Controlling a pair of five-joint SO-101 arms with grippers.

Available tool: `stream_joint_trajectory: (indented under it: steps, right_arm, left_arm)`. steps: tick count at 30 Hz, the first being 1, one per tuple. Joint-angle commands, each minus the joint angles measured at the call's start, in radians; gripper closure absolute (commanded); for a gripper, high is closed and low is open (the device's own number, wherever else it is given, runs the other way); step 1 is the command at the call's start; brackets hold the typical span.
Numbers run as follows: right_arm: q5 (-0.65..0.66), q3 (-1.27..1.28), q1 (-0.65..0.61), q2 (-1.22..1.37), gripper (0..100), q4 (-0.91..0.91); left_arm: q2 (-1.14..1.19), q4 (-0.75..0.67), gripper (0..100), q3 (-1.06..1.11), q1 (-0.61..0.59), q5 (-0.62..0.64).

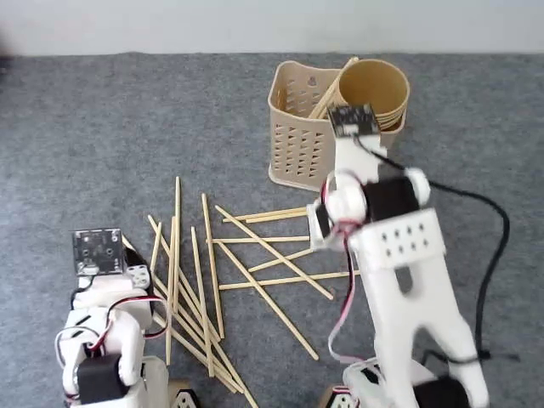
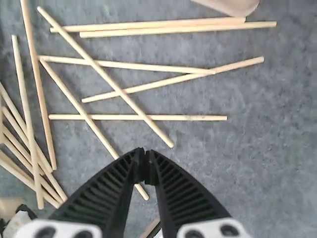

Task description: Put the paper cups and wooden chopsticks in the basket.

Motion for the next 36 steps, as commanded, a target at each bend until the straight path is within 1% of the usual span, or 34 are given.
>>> stream_joint_trajectory:
  steps: [1,7,10,14,18,21,25,31,36]
  right_arm:
    - [-0.012,0.169,0.015,-0.196,98.9,-0.087]
    - [-0.011,0.466,0.016,-0.487,98.9,-0.22]
    - [-0.009,0.568,0.016,-0.602,98.9,-0.254]
    - [-0.009,0.667,0.018,-0.725,98.8,-0.288]
    - [-0.011,0.736,0.016,-0.823,98.8,-0.298]
    - [-0.011,0.778,0.016,-0.872,98.7,-0.298]
    - [-0.011,0.838,0.015,-0.931,98.4,-0.298]
    - [-0.012,0.91,0.016,-1.023,98.7,-0.312]
    - [-0.011,0.937,0.016,-1.107,98.7,-0.321]
  left_arm:
    - [-0.009,-0.003,98,-0.122,0.002,-0.006]
    - [-0.008,0.003,98,-0.179,0.003,-0.011]
    - [0.051,0.003,98,-0.231,0.003,-0.012]
    - [0.295,0.006,98,-0.378,0.003,-0.012]
    - [0.605,0.064,98,-0.558,0.003,-0.011]
    - [0.79,0.092,98,-0.67,0.003,-0.012]
    - [0.962,0.087,98,-0.768,0.006,-0.012]
    - [1.194,0.089,98,-0.898,0.097,-0.012]
    - [1.407,0.094,97,-1.02,0.138,-0.012]
